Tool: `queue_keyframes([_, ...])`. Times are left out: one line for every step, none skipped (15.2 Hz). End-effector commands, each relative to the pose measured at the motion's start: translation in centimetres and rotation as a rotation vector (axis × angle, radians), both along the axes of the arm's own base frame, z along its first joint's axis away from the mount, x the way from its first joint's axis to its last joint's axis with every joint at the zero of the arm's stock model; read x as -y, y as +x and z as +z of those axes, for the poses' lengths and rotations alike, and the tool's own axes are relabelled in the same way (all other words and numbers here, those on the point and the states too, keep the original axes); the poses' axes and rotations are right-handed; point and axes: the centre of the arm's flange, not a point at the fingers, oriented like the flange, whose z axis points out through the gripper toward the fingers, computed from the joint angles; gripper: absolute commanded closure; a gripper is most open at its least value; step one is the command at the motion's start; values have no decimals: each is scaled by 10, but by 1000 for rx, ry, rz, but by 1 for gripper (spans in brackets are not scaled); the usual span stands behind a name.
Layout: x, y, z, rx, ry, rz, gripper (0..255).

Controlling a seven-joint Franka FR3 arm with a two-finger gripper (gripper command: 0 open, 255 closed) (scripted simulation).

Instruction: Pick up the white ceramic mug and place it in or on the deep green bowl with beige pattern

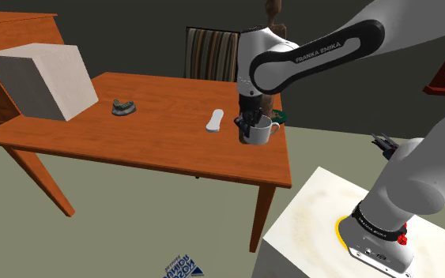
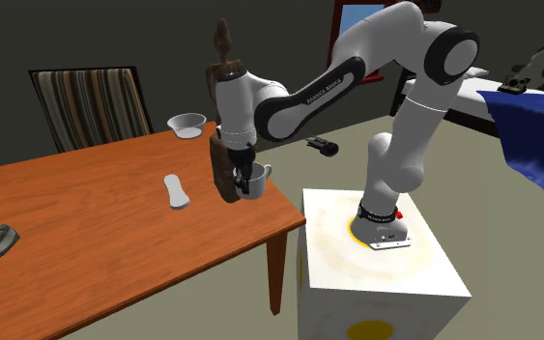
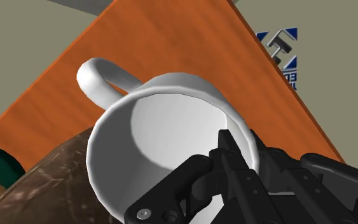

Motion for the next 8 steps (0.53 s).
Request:
queue_keyframes([0,0,11,0,0,0,255])
queue_keyframes([0,0,16,0,0,0,255])
queue_keyframes([0,0,21,0,0,0,255])
queue_keyframes([0,0,21,0,0,0,255])
queue_keyframes([13,3,22,0,0,0,255])
queue_keyframes([26,6,22,0,0,0,255])
queue_keyframes([38,10,23,0,0,0,255])
queue_keyframes([51,13,23,0,0,0,255])
